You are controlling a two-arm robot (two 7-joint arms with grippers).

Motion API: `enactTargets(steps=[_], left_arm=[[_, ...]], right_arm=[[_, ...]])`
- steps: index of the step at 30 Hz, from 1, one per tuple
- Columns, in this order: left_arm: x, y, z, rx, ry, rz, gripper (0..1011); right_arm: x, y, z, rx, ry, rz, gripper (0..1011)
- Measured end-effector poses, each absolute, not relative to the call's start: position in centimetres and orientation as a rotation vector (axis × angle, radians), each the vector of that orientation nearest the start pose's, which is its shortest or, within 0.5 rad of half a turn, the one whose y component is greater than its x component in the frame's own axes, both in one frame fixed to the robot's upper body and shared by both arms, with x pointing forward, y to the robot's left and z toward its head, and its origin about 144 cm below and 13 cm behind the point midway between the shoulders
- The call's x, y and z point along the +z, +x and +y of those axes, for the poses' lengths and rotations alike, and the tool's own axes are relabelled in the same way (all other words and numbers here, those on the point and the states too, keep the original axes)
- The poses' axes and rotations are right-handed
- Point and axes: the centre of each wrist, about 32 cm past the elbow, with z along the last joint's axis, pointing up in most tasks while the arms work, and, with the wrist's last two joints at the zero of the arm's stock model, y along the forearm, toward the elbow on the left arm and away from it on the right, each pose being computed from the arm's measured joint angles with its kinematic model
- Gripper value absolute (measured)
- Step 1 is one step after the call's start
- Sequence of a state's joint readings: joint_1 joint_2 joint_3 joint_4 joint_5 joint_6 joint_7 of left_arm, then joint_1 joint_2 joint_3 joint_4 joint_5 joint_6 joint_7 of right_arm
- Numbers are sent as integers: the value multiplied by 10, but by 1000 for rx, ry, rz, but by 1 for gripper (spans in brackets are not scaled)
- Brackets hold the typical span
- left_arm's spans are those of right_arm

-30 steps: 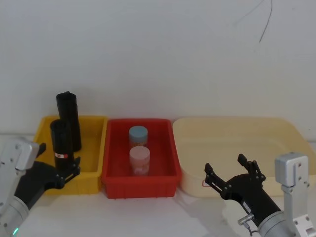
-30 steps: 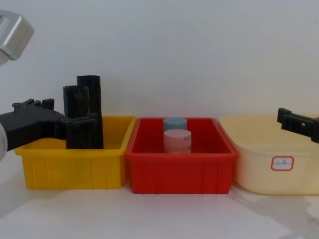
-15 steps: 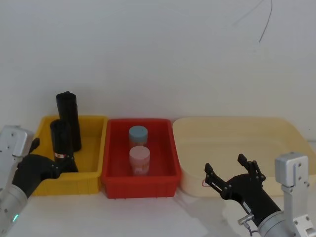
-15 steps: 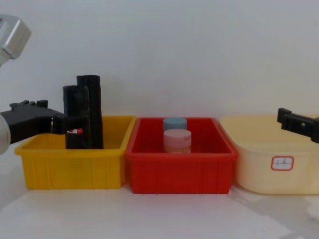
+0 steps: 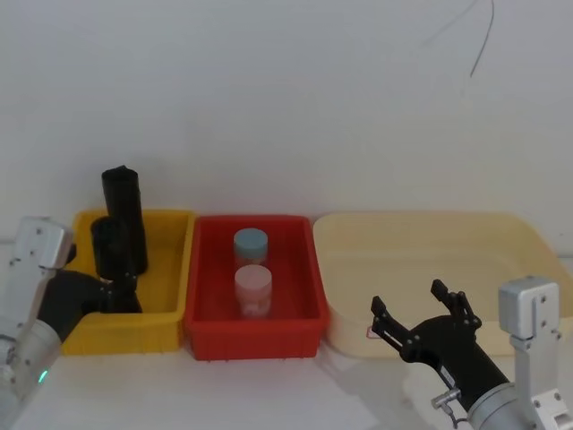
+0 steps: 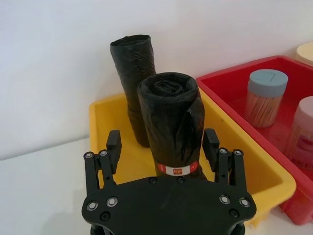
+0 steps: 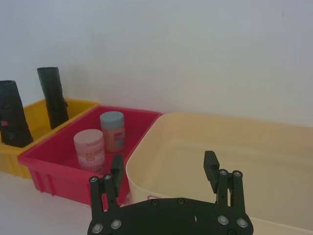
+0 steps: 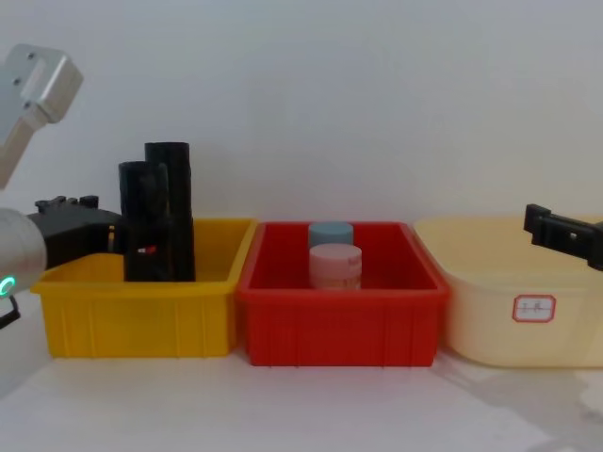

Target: Pick up the garbage bag with the one hand and transfer it to the other hand.

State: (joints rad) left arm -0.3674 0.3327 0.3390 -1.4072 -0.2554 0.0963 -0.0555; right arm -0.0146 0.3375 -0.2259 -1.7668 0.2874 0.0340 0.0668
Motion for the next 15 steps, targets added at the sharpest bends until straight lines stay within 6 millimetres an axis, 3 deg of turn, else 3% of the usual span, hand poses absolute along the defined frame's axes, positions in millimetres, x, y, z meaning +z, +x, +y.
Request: enactTargets(steps=[10, 15], left_arm=[[1207, 561, 232, 1253, 125, -143, 989], [1207, 566, 230, 1247, 128, -146, 883]], right_arm=[[1189, 443, -237, -1229, 26, -75, 1000], [1189, 443, -237, -1229, 26, -75, 1000]])
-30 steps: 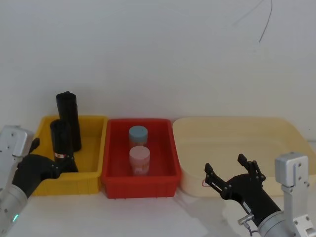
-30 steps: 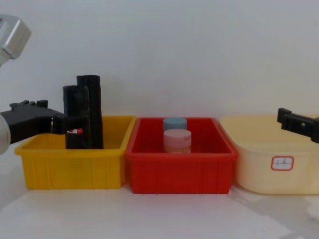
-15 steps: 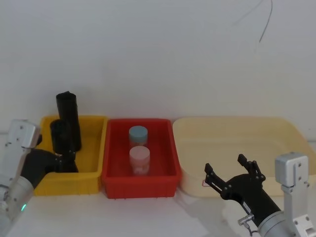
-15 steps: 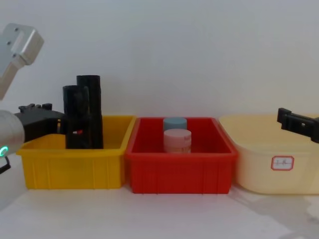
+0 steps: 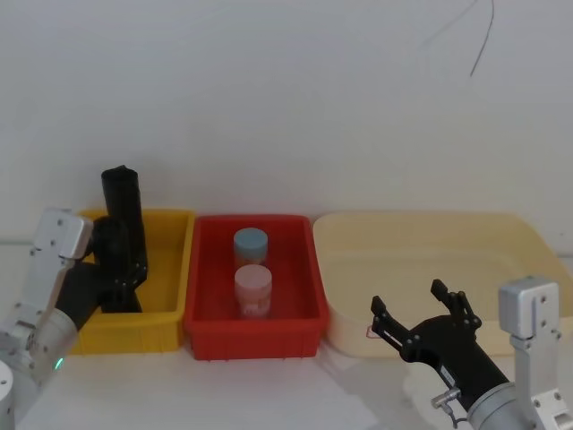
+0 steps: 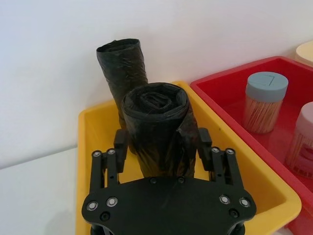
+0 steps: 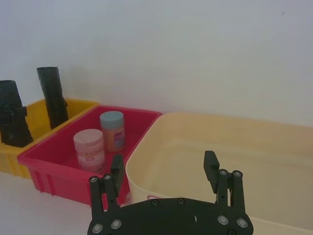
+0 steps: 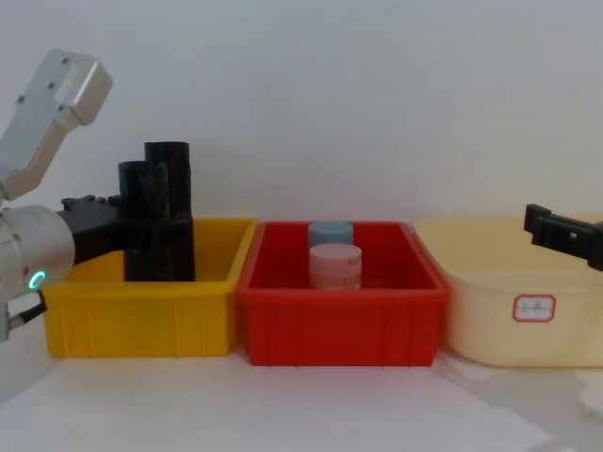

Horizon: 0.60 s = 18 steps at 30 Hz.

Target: Pick up the garbage bag with the one hand and transfer it to the other hand.

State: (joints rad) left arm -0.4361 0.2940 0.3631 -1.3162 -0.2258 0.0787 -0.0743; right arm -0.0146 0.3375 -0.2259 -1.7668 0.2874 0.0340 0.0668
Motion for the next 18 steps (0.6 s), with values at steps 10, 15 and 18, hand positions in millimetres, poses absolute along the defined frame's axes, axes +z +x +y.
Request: enactTargets(steps=[10, 15, 18], left_arm=[[1207, 570, 227, 1242, 131, -149, 572], [1207, 571, 226, 1240, 132, -150, 495], [1208, 571, 227, 1238, 133, -152, 472]], right_arm=[[1189, 443, -237, -1229, 26, -75, 1000], [1189, 443, -237, -1229, 26, -75, 1000], [1189, 443, -237, -1229, 26, -75, 1000]])
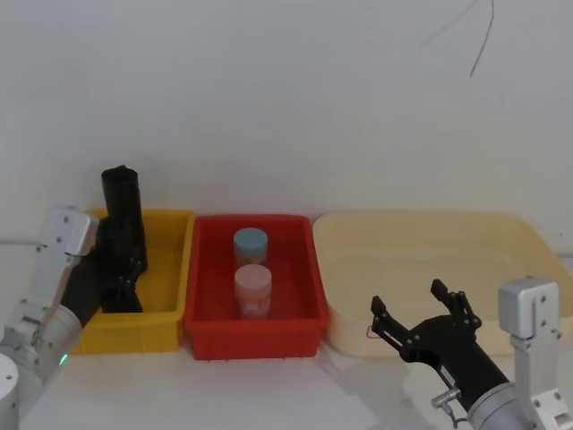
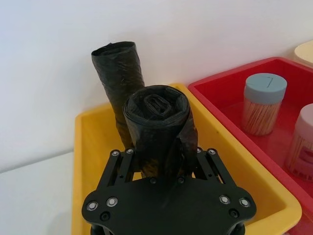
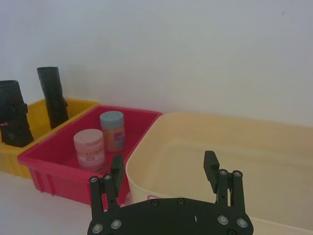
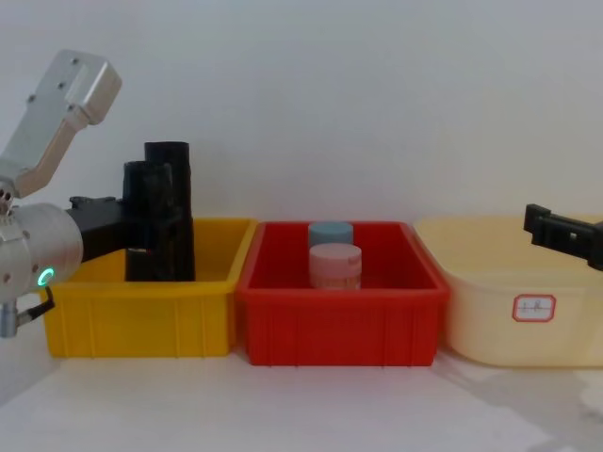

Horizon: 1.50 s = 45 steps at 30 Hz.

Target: Pick up the garbage bag with the one hand and transfer it to the other hand.

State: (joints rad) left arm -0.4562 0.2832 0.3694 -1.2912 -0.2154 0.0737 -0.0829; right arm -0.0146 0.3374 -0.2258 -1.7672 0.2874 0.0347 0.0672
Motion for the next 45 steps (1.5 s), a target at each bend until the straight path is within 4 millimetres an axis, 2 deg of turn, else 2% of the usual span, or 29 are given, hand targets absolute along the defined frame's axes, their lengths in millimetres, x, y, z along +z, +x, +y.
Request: enactTargets(steps=[5, 12, 23, 30, 37, 45], left_arm=[[1211, 571, 228, 1225, 130, -167, 442], [1230, 572, 233, 1184, 108, -215, 404], [1286, 580, 238, 1104, 31, -343, 381], [1310, 583, 238, 1033, -2, -379, 381], [1320, 584, 234, 942, -2, -378, 381], [1322, 583, 228, 829, 11, -351, 381]], right_arm=[[1192, 444, -239, -1211, 14, -82, 1000], [1204, 446, -243, -1148, -18, -107, 1000], [1233, 452, -250, -1003, -59, -155, 1000], [1254, 457, -254, -896, -78, -187, 1000], [1269, 462, -256, -797, -104, -201, 1000], [1279, 465, -256, -710, -127, -207, 1000]])
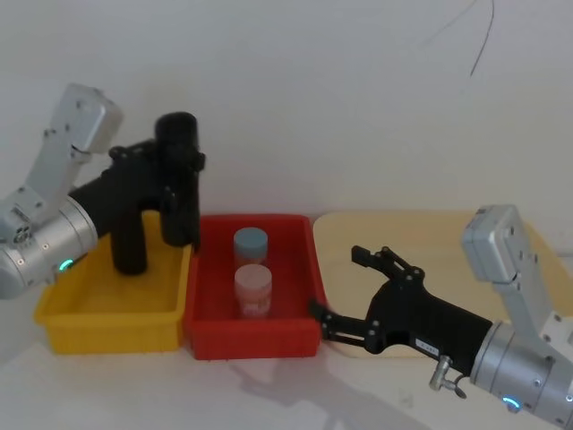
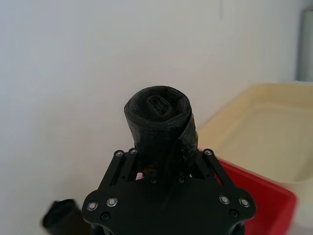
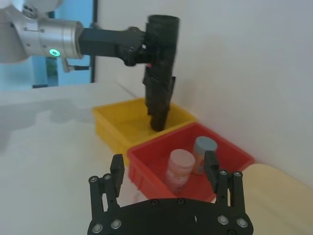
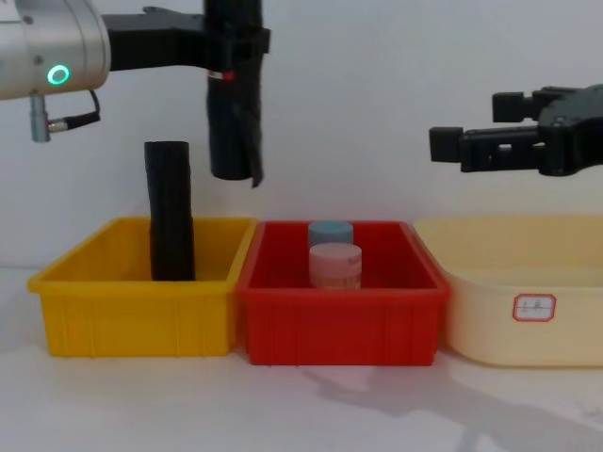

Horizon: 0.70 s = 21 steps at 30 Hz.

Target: Pick up the garbage bag with the one hand and transfer it to the other hand.

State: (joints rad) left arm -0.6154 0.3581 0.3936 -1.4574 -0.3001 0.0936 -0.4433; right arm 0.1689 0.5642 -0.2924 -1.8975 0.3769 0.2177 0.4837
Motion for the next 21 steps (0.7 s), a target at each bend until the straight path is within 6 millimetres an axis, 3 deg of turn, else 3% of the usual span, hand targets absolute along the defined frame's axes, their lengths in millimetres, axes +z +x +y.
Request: enactTargets(steps=[11, 21], left_arm=[[1317, 582, 219, 639, 28, -303, 381], [1314, 581, 212, 494, 23, -267, 381]], right_arm=[[1283, 468, -255, -666, -141, -196, 1000], [1273, 472, -258, -701, -148, -149, 1000]])
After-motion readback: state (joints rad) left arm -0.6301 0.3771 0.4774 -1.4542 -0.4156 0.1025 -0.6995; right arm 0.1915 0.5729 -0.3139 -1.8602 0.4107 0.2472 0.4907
